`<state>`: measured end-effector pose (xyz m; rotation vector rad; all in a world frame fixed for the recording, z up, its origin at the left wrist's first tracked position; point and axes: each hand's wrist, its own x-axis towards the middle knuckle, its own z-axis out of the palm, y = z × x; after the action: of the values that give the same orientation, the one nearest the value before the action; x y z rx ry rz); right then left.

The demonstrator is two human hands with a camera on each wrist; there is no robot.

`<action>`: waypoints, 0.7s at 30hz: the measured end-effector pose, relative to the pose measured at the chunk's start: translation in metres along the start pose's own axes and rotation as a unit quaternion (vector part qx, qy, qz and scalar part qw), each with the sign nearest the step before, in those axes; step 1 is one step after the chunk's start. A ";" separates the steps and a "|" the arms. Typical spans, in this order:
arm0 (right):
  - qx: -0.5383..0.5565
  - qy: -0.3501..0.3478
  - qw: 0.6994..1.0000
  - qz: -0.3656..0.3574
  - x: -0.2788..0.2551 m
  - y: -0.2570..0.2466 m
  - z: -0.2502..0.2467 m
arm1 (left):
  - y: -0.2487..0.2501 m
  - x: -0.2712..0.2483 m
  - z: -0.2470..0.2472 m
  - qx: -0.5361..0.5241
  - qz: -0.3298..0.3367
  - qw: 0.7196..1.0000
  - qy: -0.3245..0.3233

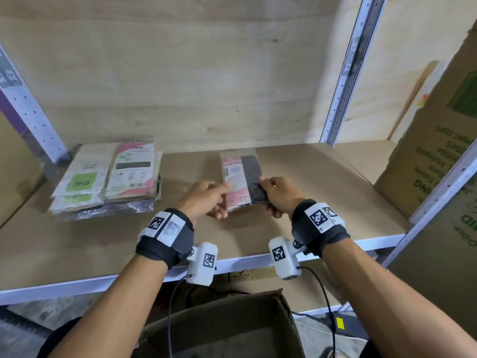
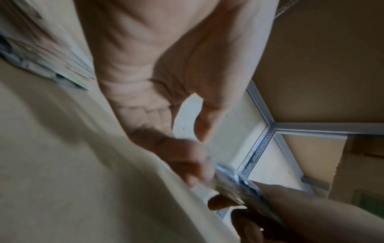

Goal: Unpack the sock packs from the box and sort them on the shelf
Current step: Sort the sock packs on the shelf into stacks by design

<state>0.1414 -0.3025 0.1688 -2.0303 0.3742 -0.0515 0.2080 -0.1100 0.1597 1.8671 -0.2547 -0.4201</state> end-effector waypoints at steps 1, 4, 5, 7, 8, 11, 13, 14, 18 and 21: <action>-0.042 0.003 0.999 0.014 0.000 0.001 -0.002 | -0.001 -0.001 -0.001 0.014 -0.021 1.000 -0.014; -0.212 0.043 0.976 0.031 0.001 0.008 -0.006 | -0.004 0.000 -0.002 0.083 -0.053 0.995 0.010; -0.243 0.053 0.968 0.028 0.000 0.010 -0.007 | -0.006 0.001 -0.003 0.094 -0.050 0.994 0.023; -0.245 0.051 0.968 0.014 -0.001 0.011 -0.006 | -0.006 0.002 -0.003 0.098 -0.046 0.994 0.032; -0.228 0.042 0.973 0.007 -0.001 0.011 -0.006 | -0.004 0.001 -0.001 0.092 -0.050 0.994 0.020; -0.163 0.024 0.986 -0.003 0.000 0.013 -0.005 | 0.002 -0.001 0.008 0.042 -0.070 0.996 -0.033; -0.147 0.028 0.989 -0.005 0.003 0.016 -0.007 | 0.008 0.000 0.016 0.019 -0.071 0.996 -0.047; -0.142 0.033 0.989 -0.003 0.004 0.018 -0.010 | 0.012 0.003 0.020 0.013 -0.069 0.996 -0.048; -0.136 0.057 0.989 0.017 0.012 0.022 -0.034 | 0.027 0.019 0.044 -0.007 -0.078 0.995 -0.054; -0.146 0.067 0.987 0.033 0.018 0.029 -0.055 | 0.040 0.037 0.066 -0.016 -0.084 0.994 -0.069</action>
<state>0.1406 -0.3673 0.1671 -2.3088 0.5593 -0.0971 0.2163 -0.1940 0.1725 1.8380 -0.1822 -0.6659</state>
